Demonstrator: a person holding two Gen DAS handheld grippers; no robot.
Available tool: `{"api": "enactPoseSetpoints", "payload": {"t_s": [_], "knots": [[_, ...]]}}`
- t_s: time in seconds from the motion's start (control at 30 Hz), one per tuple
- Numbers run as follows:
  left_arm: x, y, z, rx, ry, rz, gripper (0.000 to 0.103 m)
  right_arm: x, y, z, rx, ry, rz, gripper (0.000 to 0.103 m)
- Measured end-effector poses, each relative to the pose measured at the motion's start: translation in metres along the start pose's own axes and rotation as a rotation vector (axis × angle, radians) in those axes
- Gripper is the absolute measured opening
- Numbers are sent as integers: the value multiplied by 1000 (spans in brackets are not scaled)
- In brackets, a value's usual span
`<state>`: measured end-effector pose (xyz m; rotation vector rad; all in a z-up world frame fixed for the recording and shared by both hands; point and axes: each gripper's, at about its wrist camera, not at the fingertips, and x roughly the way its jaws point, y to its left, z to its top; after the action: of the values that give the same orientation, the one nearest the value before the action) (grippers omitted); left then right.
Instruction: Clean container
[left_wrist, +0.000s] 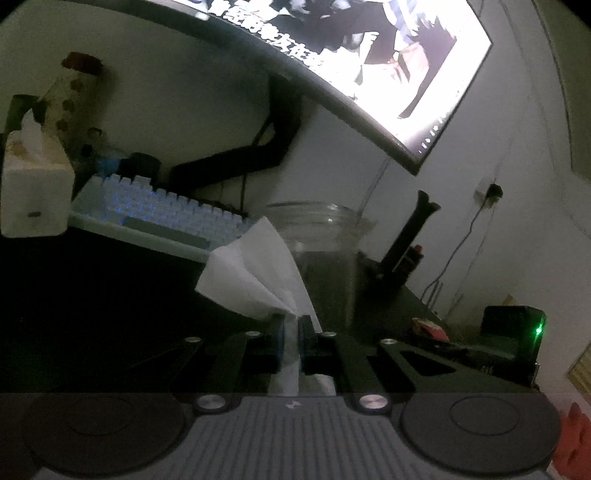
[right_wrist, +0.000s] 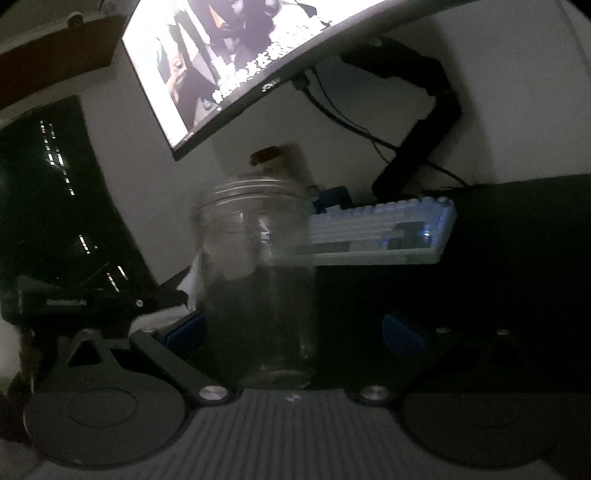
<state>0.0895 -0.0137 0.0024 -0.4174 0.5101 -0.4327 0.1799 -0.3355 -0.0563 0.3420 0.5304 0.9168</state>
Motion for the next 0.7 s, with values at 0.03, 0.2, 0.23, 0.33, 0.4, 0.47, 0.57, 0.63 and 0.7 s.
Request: {"api": "enactPoseSetpoints", "payload": {"t_s": [0.03, 0.2, 0.23, 0.33, 0.4, 0.47, 0.57, 0.63, 0.7], "knots": [[0, 1, 1, 1, 1, 3, 7, 2, -1, 2, 4, 5, 1, 103], [2, 16, 5, -37, 1, 21, 7, 19, -4, 20, 11, 86, -24, 103], [3, 19, 5, -47, 1, 26, 7, 22, -3, 23, 0, 103, -25, 103], [6, 32, 7, -94, 17, 32, 7, 31, -4, 30, 11, 152, -25, 103], [8, 41, 11, -138, 30, 20, 7, 36, -7, 37, 31, 172, -2, 103], [9, 45, 16, -157, 35, -11, 7, 44, -17, 46, 103, 188, 25, 103], [10, 43, 27, -163, 27, -66, 7, 64, -40, 58, 262, 218, 60, 103], [13, 35, 37, -153, 19, -112, 7, 76, -54, 62, 361, 220, 75, 103], [20, 26, 45, -133, 22, -136, 7, 87, -61, 66, 424, 209, 90, 103]]}}
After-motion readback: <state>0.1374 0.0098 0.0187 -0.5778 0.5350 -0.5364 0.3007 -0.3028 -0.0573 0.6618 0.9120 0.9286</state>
